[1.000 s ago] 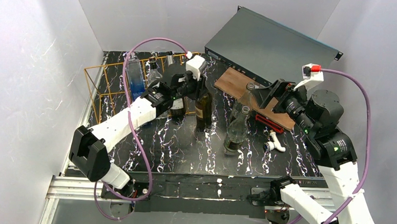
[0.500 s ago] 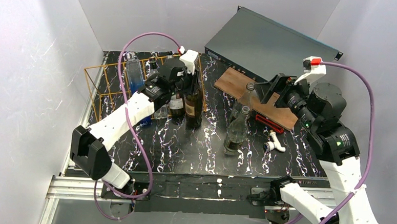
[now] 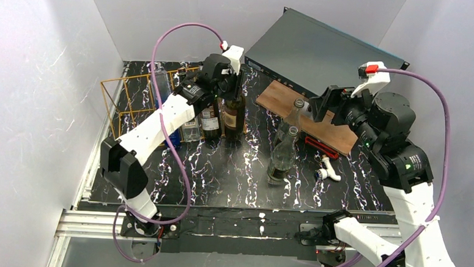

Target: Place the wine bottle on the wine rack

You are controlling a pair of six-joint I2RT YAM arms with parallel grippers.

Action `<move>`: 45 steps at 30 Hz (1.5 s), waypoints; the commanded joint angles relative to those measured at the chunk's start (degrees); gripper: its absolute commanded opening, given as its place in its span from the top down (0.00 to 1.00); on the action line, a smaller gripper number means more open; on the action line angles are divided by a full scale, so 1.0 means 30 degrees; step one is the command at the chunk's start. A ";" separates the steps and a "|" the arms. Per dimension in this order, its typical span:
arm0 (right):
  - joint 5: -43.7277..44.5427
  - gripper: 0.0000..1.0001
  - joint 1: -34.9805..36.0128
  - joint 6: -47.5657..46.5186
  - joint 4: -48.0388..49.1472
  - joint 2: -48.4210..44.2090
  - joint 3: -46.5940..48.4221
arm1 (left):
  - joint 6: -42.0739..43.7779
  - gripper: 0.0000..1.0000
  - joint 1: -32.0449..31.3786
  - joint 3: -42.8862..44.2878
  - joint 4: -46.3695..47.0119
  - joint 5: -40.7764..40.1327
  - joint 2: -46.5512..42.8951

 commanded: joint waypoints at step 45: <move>0.1537 0.00 -0.0029 -0.1684 -0.0159 -0.0551 -0.0046 | -0.2090 1.00 0.1902 0.5077 -0.1935 -0.1893 0.5737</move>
